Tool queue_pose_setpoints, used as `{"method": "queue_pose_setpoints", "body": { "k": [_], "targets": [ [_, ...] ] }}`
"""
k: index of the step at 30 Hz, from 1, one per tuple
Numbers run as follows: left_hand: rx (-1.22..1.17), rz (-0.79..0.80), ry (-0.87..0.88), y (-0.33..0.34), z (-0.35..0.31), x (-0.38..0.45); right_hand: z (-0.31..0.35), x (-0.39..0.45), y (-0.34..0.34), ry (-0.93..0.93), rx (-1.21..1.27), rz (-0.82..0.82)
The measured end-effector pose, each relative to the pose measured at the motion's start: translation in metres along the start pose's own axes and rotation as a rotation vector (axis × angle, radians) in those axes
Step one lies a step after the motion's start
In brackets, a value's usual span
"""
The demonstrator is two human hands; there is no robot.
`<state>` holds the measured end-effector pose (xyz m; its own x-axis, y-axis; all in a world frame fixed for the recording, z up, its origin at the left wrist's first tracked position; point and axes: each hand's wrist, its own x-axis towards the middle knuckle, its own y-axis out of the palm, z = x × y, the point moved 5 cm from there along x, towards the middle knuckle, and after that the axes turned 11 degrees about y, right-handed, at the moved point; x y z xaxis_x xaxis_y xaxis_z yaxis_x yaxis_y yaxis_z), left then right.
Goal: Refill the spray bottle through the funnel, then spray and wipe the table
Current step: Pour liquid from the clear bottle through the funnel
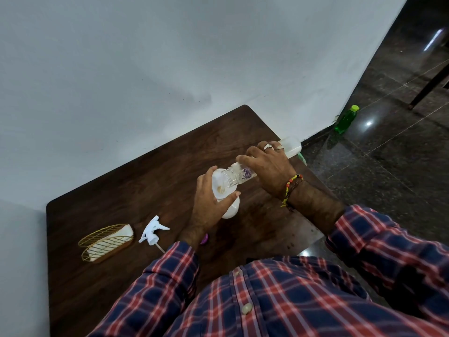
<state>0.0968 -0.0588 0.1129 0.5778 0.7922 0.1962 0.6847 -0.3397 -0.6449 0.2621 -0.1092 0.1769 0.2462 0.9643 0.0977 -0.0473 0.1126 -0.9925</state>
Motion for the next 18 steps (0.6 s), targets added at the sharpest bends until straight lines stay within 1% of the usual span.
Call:
{"method": "queue_pose_setpoints", "body": {
  "k": [6,18],
  "targets": [
    [0.003,0.012,-0.003,-0.0009,-0.0006,0.0018,0.001,0.0006,0.0006,-0.009,-0.017,0.019],
    [0.013,0.015,0.001,-0.0006,0.0004,0.0012,0.0013,-0.0003,0.0001,-0.016,-0.035,0.004]
  ]
}}
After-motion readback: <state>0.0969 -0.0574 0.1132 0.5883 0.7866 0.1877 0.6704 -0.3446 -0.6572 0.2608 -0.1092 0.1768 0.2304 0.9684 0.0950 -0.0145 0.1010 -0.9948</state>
